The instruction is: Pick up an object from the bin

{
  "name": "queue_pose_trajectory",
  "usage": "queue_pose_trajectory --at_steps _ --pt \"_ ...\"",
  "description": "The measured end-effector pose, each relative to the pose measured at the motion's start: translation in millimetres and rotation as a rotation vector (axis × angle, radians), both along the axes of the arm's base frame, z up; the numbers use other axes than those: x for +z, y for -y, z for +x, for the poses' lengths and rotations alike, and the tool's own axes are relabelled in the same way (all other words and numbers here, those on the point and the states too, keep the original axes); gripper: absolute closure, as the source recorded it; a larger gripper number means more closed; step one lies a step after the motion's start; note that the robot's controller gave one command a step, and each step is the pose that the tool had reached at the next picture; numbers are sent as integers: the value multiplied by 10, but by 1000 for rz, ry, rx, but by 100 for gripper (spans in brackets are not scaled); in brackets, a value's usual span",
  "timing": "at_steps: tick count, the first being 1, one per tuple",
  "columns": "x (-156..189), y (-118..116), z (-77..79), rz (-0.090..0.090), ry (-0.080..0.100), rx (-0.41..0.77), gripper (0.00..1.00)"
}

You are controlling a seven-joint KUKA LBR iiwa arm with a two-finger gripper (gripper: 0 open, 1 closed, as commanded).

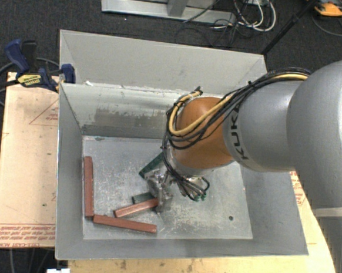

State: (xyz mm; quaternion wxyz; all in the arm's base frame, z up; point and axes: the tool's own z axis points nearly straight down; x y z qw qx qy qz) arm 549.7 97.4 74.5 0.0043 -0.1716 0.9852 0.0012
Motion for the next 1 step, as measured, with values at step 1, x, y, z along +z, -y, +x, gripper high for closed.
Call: queue_pose_trajectory --at_steps 1 --pt "-39 8 -22 -1 -5 0 0"
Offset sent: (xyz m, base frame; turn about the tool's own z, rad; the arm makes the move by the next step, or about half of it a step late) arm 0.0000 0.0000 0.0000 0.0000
